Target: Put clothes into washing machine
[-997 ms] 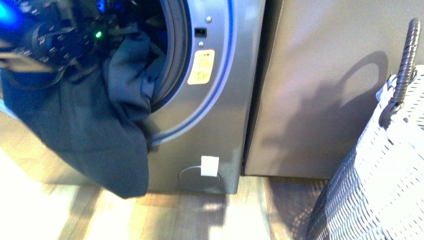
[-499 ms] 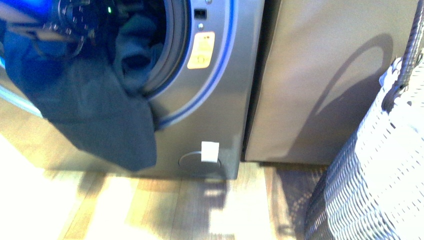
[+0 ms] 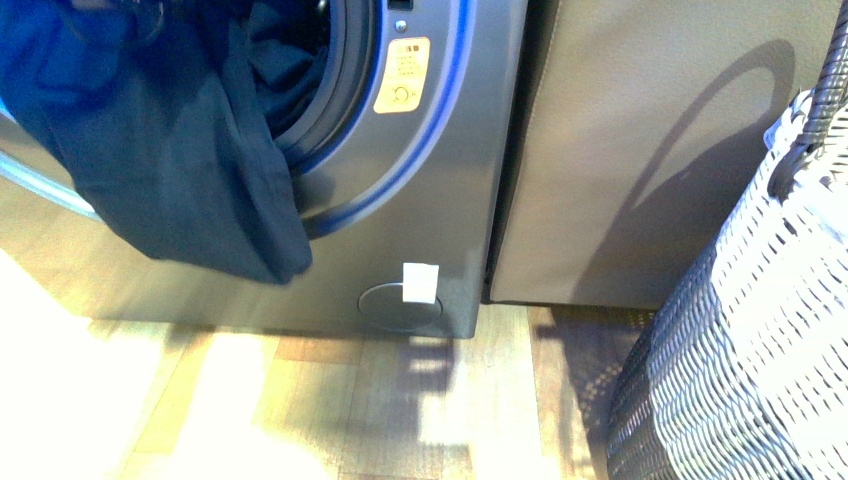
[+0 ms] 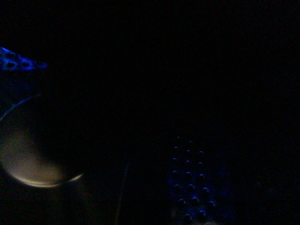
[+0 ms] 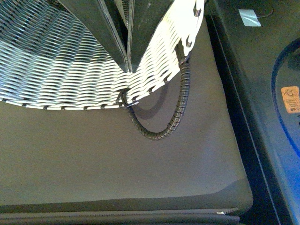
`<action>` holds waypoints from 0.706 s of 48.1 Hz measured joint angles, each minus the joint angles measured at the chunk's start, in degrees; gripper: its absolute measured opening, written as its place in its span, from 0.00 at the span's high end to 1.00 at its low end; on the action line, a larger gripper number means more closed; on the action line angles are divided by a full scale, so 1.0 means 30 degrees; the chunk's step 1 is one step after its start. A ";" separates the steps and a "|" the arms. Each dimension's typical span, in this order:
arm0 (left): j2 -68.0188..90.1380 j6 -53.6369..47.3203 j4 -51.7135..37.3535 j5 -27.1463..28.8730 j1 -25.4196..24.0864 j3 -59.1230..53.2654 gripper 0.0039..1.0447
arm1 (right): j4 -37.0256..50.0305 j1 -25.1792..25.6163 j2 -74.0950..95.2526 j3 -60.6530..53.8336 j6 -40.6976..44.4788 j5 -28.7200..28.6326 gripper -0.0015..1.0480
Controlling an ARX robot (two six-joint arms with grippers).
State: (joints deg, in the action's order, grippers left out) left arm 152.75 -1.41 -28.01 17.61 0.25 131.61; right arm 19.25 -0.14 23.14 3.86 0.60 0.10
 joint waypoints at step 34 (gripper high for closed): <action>0.5377 -0.0525 0.8378 -0.0109 0.0823 1.0673 0.90 | -0.2885 0.0007 -0.4248 -0.1202 0.0000 -0.0007 0.98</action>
State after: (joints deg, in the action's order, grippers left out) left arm 168.88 -2.98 -2.87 17.28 2.72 163.63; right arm 10.59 -0.12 10.39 0.25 0.60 0.08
